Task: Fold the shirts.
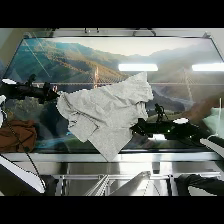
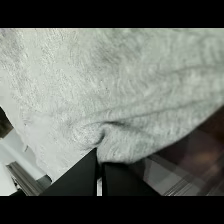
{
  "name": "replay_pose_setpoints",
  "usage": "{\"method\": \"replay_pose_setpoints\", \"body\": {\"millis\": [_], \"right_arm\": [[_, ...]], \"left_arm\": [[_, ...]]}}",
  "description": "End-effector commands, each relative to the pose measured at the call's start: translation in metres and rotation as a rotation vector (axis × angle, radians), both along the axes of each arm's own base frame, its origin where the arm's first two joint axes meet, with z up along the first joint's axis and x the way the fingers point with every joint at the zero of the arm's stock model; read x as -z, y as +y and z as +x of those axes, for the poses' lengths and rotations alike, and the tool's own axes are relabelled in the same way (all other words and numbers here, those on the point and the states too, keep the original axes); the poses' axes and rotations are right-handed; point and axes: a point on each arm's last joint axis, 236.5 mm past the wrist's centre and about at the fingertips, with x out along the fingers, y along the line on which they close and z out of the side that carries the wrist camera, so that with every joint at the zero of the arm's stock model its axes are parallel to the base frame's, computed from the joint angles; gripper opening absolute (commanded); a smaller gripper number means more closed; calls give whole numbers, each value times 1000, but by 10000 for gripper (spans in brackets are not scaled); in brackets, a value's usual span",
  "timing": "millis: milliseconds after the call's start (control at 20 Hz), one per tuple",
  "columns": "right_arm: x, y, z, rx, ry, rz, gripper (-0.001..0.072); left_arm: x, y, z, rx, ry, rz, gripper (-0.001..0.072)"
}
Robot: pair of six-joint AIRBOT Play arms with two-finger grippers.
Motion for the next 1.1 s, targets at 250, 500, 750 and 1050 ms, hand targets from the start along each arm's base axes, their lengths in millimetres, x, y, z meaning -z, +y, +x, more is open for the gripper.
{"method": "replay_pose_setpoints", "body": {"millis": [250, 500, 750, 1050], "right_arm": [[-250, -45, 60, 43, -566, 283, 18], [-466, -151, 26, 280, -1199, 99, 17], [-586, -172, -34, 402, -1576, -142, 17], [-610, -122, -64, 258, -1583, -196, 18]], "left_arm": [[-183, 9, -14, 167, -331, 92, -3], [-416, -16, -68, 175, -856, 396, 9], [-572, -61, -199, 176, -1278, 770, 18], [-587, -71, -275, 161, -1347, 999, 19]]}}
